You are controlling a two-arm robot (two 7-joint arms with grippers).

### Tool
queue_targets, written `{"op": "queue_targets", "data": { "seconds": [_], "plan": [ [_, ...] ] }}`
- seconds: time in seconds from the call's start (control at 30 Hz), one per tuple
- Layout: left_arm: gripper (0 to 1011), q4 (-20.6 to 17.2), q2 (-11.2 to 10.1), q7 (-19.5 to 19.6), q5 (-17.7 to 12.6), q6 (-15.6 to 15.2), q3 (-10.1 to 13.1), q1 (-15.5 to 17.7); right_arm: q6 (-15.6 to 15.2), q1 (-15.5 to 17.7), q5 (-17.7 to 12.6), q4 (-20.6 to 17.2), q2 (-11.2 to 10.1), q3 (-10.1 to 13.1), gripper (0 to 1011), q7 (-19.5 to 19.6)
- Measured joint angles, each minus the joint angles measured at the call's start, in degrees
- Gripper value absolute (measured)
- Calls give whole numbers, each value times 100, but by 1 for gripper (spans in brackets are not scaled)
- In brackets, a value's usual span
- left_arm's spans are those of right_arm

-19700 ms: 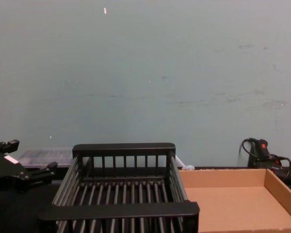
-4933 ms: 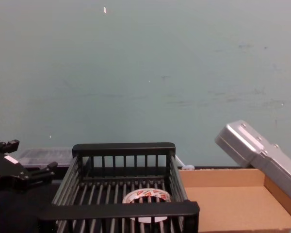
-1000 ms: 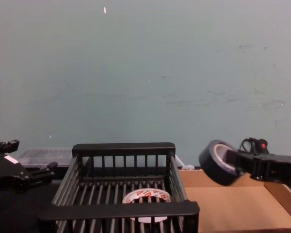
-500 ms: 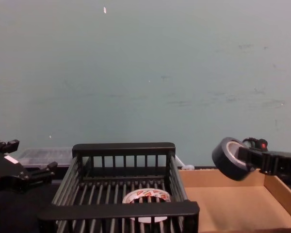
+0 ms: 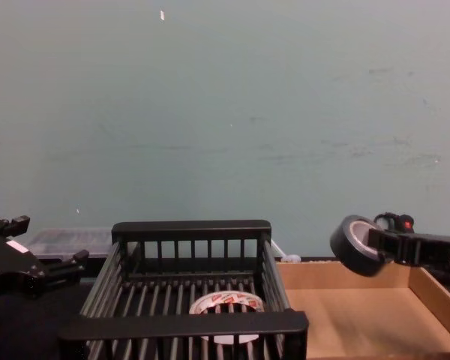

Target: Pick up the white tape and place it into the black box , Pick up the silver tape and place it into the brown box.

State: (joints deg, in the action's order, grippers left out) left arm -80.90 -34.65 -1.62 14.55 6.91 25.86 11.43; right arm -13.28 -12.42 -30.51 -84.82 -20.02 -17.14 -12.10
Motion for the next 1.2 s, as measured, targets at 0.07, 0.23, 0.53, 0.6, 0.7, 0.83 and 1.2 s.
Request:
{"op": "queue_targets", "data": {
  "seconds": [0.07, 0.23, 0.53, 0.6, 0.7, 0.83, 1.2],
  "plan": [
    [1001, 0, 0, 0, 0, 0, 0, 0, -34, -83, 47, 86, 43, -12, 178, 23],
    [1001, 0, 0, 0, 0, 0, 0, 0, -103, -239, 116, 288, 141, -35, 178, 33],
    [1001, 0, 0, 0, 0, 0, 1, 0, -205, -534, 337, 814, 337, -139, 178, 44],
    [1001, 0, 0, 0, 0, 0, 0, 0, -205, -593, 402, 954, 384, -152, 178, 45],
    [1001, 0, 0, 0, 0, 0, 1, 0, -201, -663, 470, 1115, 436, -154, 178, 44],
    [1001, 0, 0, 0, 0, 0, 0, 0, -156, -754, 554, 1354, 509, -147, 178, 43],
    [1001, 0, 0, 0, 0, 0, 0, 0, -123, -909, 695, 1736, 648, -72, 178, -36]
  ]
}}
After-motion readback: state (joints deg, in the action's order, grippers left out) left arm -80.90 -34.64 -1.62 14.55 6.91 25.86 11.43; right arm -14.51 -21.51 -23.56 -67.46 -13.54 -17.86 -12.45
